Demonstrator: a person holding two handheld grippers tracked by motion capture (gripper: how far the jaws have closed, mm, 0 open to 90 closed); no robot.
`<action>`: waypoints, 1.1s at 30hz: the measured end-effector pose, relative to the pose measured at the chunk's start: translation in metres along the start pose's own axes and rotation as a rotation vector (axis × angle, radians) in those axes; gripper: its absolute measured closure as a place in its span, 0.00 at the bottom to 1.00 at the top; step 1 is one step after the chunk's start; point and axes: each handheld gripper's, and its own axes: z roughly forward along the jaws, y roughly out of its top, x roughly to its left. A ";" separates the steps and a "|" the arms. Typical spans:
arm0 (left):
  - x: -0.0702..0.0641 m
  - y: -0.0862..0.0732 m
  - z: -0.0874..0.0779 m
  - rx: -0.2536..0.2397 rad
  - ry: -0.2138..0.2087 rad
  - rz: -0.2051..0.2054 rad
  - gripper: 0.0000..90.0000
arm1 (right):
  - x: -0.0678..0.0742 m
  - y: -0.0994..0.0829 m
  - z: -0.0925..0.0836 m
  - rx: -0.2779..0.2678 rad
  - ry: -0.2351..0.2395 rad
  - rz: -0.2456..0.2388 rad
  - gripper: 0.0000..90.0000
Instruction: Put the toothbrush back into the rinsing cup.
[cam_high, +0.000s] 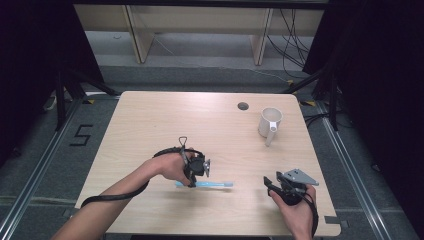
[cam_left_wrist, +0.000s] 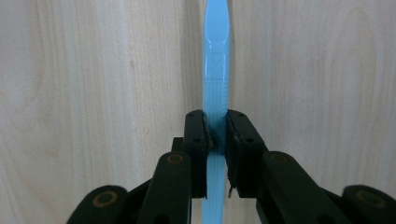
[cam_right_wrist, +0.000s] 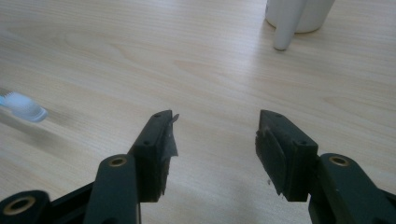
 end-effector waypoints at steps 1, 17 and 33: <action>0.000 -0.001 -0.002 -0.015 0.003 -0.002 0.87 | 0.000 0.000 0.000 -0.002 0.001 0.003 0.52; 0.001 -0.013 -0.019 -0.186 0.039 -0.039 0.87 | 0.001 -0.002 0.005 -0.028 0.030 0.010 0.52; 0.000 -0.019 -0.029 -0.361 0.112 -0.105 0.87 | 0.005 -0.001 0.005 -0.038 0.022 -0.007 0.51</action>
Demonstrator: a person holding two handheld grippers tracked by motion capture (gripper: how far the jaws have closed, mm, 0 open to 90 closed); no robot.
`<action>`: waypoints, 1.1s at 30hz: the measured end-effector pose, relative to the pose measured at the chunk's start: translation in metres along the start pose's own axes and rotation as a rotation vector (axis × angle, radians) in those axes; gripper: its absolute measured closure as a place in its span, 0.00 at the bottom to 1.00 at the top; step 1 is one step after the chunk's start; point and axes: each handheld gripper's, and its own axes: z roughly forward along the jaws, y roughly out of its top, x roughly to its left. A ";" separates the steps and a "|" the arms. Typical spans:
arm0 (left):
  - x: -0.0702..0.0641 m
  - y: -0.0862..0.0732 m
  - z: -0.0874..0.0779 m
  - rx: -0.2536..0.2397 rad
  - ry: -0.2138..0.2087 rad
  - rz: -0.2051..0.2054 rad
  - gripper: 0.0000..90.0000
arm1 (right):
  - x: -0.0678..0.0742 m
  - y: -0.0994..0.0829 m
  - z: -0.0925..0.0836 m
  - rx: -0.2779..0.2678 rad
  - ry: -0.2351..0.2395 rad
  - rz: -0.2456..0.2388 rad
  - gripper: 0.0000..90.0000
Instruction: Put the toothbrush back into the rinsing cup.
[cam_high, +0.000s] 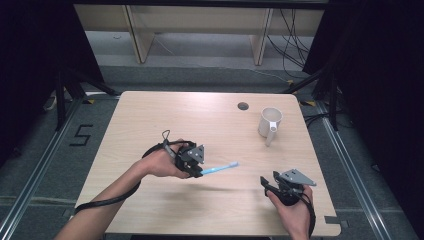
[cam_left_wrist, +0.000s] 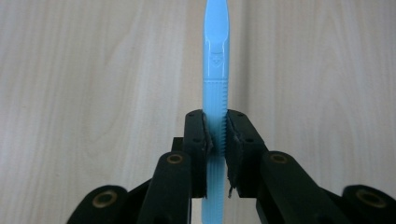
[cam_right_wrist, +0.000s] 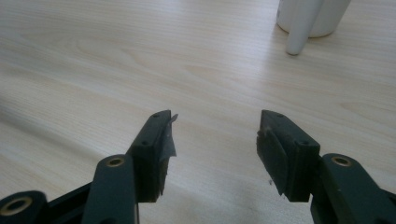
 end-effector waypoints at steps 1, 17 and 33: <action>0.000 -0.001 0.000 -0.020 0.008 -0.008 0.87 | 0.000 0.000 0.000 -0.003 0.002 0.000 0.51; -0.001 -0.018 0.000 -0.232 0.026 -0.066 0.87 | 0.002 -0.001 0.002 -0.005 0.024 0.020 0.51; -0.009 -0.039 0.003 -0.450 0.098 -0.179 0.87 | 0.006 0.000 0.002 -0.001 0.016 -0.002 0.49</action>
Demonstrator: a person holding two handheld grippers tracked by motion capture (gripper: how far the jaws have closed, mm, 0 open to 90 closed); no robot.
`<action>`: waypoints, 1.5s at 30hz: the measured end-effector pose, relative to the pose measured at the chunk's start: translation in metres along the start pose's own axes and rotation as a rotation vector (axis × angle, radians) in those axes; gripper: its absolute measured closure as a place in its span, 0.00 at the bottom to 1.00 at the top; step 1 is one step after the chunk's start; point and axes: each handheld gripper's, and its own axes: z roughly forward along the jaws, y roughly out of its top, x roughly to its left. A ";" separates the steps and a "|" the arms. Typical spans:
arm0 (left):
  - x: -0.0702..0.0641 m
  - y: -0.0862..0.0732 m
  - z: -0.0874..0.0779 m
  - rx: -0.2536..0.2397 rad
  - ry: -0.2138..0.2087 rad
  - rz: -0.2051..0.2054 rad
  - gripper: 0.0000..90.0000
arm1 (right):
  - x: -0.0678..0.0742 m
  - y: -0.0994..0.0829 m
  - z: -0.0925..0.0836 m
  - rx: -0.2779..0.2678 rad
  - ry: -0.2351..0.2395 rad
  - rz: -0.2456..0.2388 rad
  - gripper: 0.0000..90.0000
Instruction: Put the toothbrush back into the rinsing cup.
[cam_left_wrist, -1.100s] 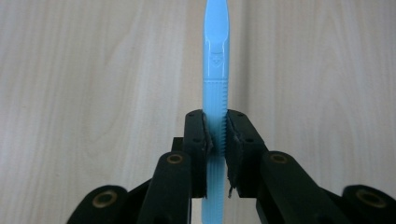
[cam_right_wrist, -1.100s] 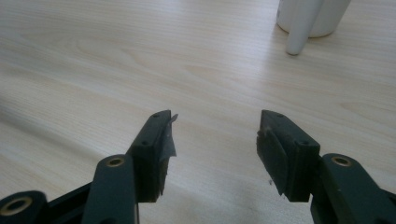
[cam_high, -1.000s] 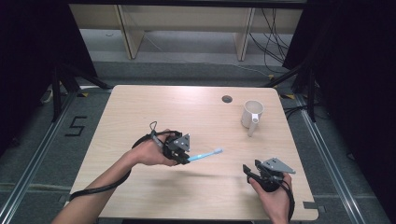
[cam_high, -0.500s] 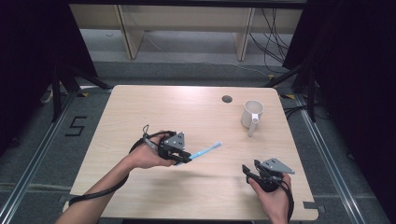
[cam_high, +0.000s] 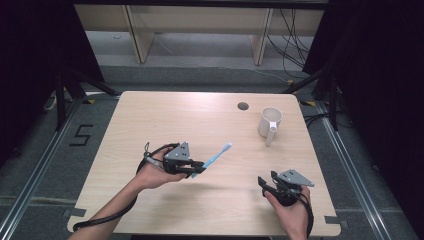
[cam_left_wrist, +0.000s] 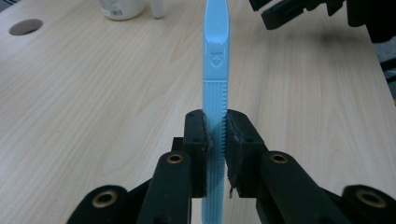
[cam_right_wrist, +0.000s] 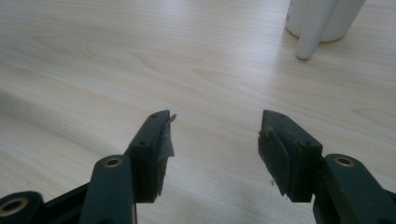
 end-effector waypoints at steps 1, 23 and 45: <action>0.000 0.000 0.000 0.000 0.000 0.000 0.87 | 0.000 0.000 0.000 0.000 0.000 0.000 0.49; -0.005 -0.010 -0.006 -0.221 0.106 -0.100 0.87 | -0.003 -0.003 0.001 -0.030 0.010 0.036 0.49; -0.006 -0.011 -0.009 -0.289 0.129 -0.121 0.87 | 0.000 0.001 -0.002 -0.027 0.001 0.028 0.49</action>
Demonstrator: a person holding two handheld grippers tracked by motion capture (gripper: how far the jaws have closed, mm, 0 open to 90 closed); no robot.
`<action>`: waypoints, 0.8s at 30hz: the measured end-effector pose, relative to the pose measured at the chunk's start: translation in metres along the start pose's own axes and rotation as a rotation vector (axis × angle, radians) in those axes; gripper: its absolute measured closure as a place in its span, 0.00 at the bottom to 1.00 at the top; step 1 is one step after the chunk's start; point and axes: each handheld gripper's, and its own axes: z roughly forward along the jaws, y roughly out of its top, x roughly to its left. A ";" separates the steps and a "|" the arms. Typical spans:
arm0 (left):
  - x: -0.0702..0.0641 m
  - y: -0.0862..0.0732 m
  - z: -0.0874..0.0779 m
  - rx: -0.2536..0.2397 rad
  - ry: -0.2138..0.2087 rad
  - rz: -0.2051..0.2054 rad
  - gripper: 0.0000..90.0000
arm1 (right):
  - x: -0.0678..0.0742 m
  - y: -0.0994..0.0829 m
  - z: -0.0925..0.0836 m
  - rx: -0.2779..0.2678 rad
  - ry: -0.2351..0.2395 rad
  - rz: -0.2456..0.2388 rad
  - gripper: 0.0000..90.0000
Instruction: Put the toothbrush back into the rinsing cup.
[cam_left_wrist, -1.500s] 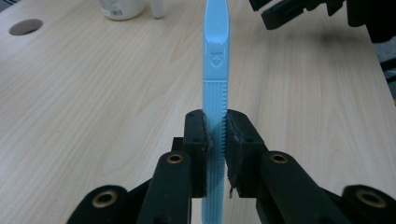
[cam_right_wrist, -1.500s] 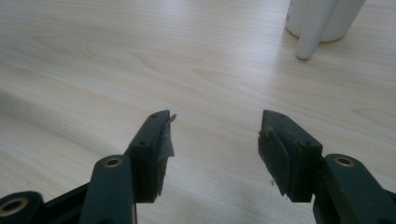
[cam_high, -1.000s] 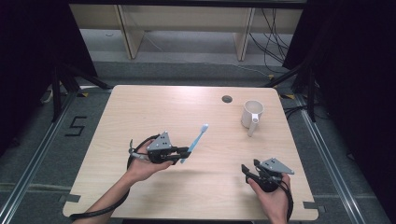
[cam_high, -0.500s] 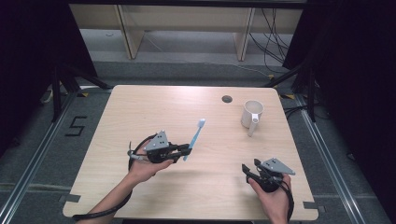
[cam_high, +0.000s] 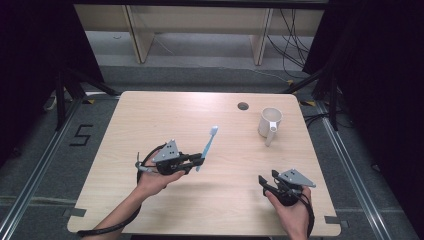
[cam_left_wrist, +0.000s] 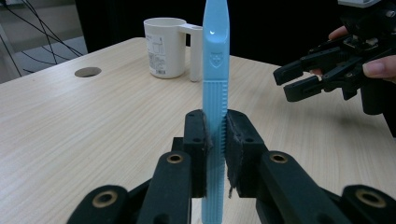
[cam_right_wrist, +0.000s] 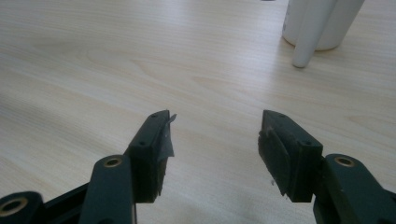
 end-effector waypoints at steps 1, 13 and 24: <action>0.000 0.000 0.001 -0.013 -0.001 -0.004 0.87 | -0.003 0.001 -0.001 -0.002 -0.013 -0.048 0.49; -0.002 -0.003 0.008 -0.021 0.006 -0.004 0.87 | 0.014 0.012 0.000 -0.046 0.043 -0.033 0.54; -0.006 0.000 0.008 -0.045 0.025 -0.026 0.87 | 0.039 0.036 -0.004 -0.126 0.096 -0.083 0.55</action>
